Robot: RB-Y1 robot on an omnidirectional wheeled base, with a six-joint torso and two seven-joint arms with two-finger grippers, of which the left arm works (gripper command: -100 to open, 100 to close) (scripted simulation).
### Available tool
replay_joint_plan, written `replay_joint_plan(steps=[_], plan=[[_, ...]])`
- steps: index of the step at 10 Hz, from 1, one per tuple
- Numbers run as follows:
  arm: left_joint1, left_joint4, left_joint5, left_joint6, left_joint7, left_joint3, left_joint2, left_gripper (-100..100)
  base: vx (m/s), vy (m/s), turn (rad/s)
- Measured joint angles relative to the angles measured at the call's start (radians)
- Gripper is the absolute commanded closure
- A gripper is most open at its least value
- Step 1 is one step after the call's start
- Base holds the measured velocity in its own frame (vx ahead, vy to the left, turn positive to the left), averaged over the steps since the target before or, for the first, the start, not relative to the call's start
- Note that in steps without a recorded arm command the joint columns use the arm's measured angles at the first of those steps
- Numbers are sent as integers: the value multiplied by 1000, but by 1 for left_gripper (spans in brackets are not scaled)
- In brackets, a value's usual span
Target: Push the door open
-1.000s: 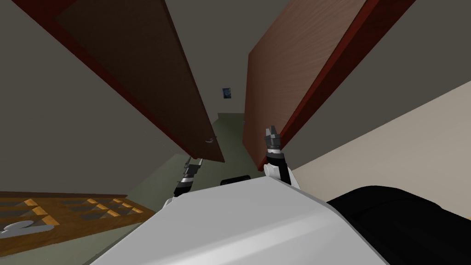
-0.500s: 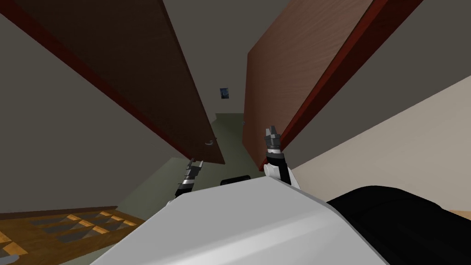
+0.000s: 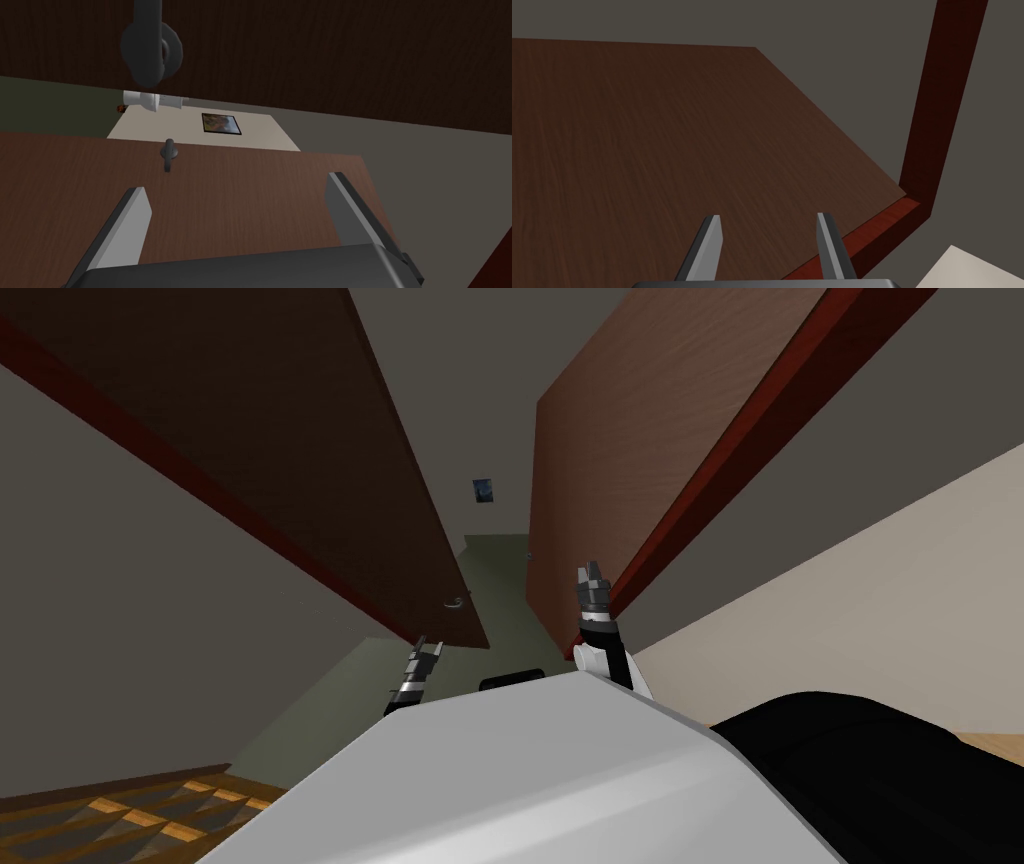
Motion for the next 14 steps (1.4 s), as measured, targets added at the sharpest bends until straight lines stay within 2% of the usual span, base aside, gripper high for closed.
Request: replay_joint_plan(steps=[6,10,12,14], plan=[[-11,64,-54,-20,-124,30,-29,-100,49,69,-66],[-25,114,-80,-37,-194,52,-39,-100,46,61,-59],[-26,128,-97,-41,-231,59,-55,-100,49,76,-71],[-30,155,-115,-52,-275,73,-64,-100,65,89,-74]])
